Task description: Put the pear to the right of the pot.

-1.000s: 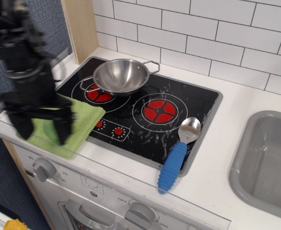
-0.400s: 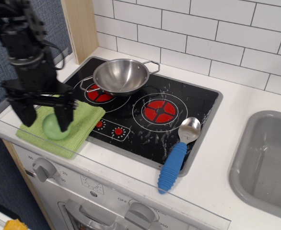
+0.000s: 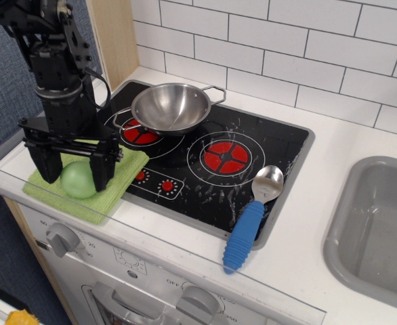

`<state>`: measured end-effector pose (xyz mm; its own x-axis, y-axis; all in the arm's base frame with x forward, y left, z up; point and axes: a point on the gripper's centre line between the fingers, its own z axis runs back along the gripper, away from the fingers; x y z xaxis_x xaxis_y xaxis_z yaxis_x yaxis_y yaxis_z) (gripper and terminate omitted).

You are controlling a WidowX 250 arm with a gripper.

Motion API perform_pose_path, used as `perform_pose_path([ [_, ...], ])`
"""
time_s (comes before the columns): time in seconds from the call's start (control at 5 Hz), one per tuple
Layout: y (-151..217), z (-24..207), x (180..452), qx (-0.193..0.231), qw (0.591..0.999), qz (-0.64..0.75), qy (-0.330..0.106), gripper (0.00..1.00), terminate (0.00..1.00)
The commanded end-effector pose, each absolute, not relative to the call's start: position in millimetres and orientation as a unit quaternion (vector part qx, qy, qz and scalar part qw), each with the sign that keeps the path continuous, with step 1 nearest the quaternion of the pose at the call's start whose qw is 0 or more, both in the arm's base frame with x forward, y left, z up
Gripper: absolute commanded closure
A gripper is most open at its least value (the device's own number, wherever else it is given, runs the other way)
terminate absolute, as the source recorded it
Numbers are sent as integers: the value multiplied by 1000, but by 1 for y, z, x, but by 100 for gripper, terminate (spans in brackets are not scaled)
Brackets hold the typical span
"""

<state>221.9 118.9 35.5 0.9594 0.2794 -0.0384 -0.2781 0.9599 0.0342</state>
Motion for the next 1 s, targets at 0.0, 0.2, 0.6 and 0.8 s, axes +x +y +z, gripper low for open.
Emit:
perform_pose_path([
  [0.0,125,30,223,21,988,150,27,0,0],
  [0.2,123,32,223,22,988,152,20,100,0],
  [0.6,87,74,242,36,991,128,-24,100,0],
  [0.8,43,95,266,42,995,89,-33,100,0],
])
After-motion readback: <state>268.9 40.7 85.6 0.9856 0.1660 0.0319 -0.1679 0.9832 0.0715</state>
